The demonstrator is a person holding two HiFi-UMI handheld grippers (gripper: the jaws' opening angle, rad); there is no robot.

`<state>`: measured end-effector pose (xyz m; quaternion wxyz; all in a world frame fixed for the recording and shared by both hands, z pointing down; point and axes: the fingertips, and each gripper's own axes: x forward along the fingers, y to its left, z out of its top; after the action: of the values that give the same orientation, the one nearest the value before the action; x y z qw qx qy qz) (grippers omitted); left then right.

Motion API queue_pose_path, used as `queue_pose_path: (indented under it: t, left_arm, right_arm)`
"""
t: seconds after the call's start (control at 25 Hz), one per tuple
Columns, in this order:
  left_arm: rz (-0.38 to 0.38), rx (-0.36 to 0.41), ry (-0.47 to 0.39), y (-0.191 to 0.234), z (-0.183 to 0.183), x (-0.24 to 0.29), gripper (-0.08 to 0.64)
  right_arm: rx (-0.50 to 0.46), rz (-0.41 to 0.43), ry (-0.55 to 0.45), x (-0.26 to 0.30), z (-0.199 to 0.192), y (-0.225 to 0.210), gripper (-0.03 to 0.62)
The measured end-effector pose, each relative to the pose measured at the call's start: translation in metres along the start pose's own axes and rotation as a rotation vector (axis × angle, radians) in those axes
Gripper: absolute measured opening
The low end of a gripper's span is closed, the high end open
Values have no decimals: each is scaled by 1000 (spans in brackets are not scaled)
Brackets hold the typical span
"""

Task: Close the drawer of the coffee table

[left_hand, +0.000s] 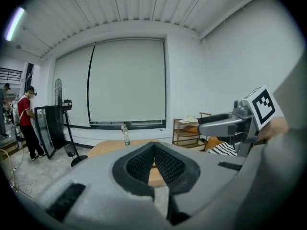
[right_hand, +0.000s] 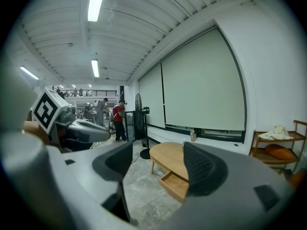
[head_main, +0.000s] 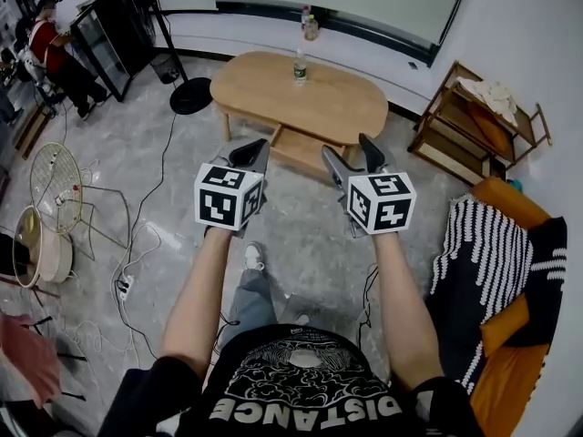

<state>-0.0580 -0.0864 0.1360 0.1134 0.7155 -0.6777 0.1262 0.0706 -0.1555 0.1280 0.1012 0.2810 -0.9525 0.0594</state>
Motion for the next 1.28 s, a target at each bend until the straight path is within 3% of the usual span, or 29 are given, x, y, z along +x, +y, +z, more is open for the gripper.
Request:
queue_pose_path:
  t: [0.36, 0.84, 1.28]
  left_arm:
    - [-65, 15, 6, 71, 17, 75, 2]
    - [-227, 38, 36, 157, 45, 184, 2]
    - [-366, 42, 83, 169, 37, 253, 2]
  right_arm:
    - [13, -56, 12, 93, 13, -23, 321]
    - [66, -190, 37, 212, 35, -55, 321]
    - [116, -284, 61, 257, 20, -89, 321]
